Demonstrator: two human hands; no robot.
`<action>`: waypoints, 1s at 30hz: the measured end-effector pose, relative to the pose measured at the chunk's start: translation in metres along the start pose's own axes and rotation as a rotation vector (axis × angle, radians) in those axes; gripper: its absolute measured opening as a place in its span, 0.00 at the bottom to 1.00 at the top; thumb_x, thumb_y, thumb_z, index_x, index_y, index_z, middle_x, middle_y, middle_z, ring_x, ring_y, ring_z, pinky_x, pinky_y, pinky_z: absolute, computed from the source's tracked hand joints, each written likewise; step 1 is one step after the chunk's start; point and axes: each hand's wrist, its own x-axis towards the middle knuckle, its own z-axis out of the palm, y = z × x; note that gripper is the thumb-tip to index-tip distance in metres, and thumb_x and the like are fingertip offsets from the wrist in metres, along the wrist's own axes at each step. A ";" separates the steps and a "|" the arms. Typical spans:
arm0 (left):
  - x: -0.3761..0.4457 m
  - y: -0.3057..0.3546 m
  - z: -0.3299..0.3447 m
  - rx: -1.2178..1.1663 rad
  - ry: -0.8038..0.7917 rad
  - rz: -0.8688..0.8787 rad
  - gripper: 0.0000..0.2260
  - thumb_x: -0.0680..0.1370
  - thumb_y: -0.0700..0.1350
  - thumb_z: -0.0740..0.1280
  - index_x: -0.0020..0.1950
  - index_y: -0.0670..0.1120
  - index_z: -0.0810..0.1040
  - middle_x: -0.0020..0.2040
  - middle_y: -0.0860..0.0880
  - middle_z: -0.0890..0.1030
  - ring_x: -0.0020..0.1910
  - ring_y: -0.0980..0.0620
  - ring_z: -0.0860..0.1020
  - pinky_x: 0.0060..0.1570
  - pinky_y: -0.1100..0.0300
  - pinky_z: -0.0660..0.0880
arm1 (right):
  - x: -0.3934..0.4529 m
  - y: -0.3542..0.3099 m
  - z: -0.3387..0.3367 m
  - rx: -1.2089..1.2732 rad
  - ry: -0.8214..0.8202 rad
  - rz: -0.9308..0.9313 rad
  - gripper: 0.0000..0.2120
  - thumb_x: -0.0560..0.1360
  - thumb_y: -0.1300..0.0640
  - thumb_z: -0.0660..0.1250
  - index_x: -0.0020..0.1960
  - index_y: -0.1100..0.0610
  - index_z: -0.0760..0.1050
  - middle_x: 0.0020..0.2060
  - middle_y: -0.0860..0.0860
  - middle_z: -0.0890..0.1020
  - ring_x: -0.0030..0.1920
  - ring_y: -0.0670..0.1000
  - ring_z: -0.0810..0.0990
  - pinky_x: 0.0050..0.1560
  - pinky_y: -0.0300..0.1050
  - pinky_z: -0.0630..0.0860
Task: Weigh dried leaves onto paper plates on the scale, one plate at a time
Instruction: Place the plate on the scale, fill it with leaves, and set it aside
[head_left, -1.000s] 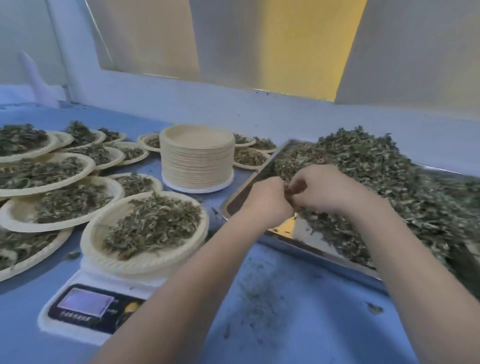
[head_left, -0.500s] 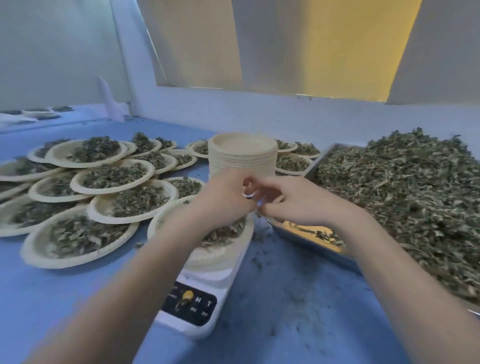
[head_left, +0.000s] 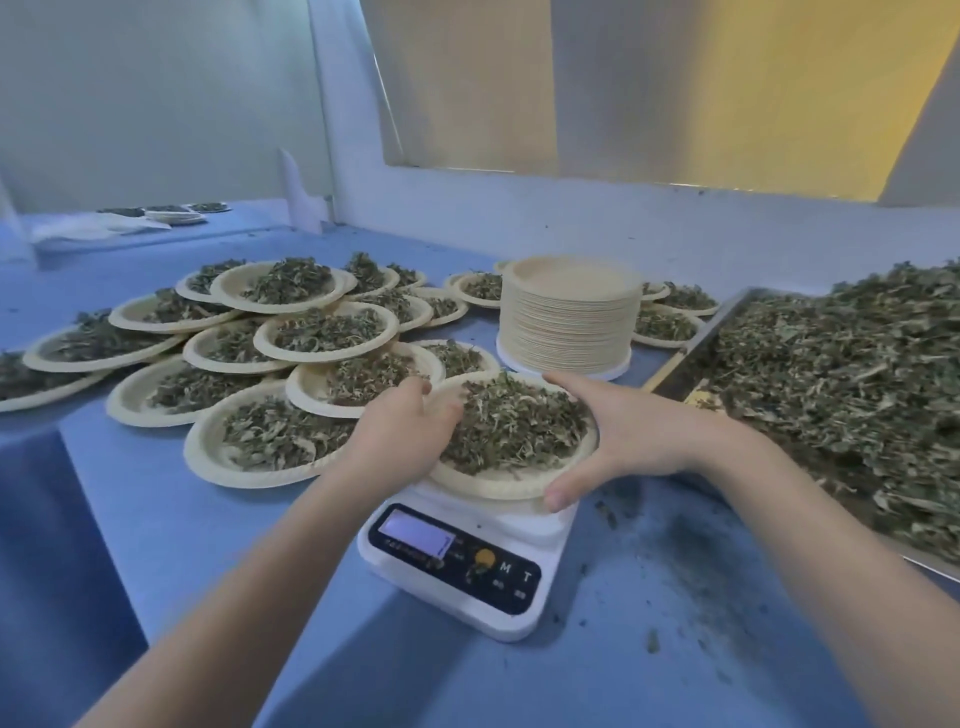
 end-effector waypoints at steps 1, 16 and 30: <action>0.001 0.000 0.000 -0.022 0.022 0.000 0.26 0.80 0.56 0.58 0.73 0.44 0.63 0.60 0.41 0.77 0.51 0.45 0.78 0.45 0.56 0.73 | 0.000 -0.002 -0.001 0.005 0.017 -0.001 0.64 0.51 0.31 0.75 0.77 0.41 0.43 0.76 0.40 0.53 0.74 0.43 0.56 0.65 0.37 0.56; 0.020 -0.042 -0.119 -0.134 0.315 -0.057 0.21 0.81 0.49 0.58 0.73 0.47 0.63 0.51 0.50 0.74 0.32 0.59 0.72 0.23 0.66 0.66 | 0.071 -0.118 -0.038 0.068 0.072 -0.175 0.61 0.49 0.33 0.77 0.76 0.41 0.53 0.73 0.39 0.61 0.72 0.44 0.61 0.71 0.46 0.62; -0.004 -0.227 -0.274 -0.056 0.690 -0.446 0.16 0.76 0.34 0.57 0.62 0.43 0.73 0.51 0.45 0.76 0.52 0.45 0.73 0.45 0.59 0.65 | 0.248 -0.326 0.057 0.105 -0.102 -0.575 0.57 0.54 0.40 0.81 0.76 0.44 0.55 0.73 0.41 0.63 0.68 0.41 0.64 0.63 0.39 0.63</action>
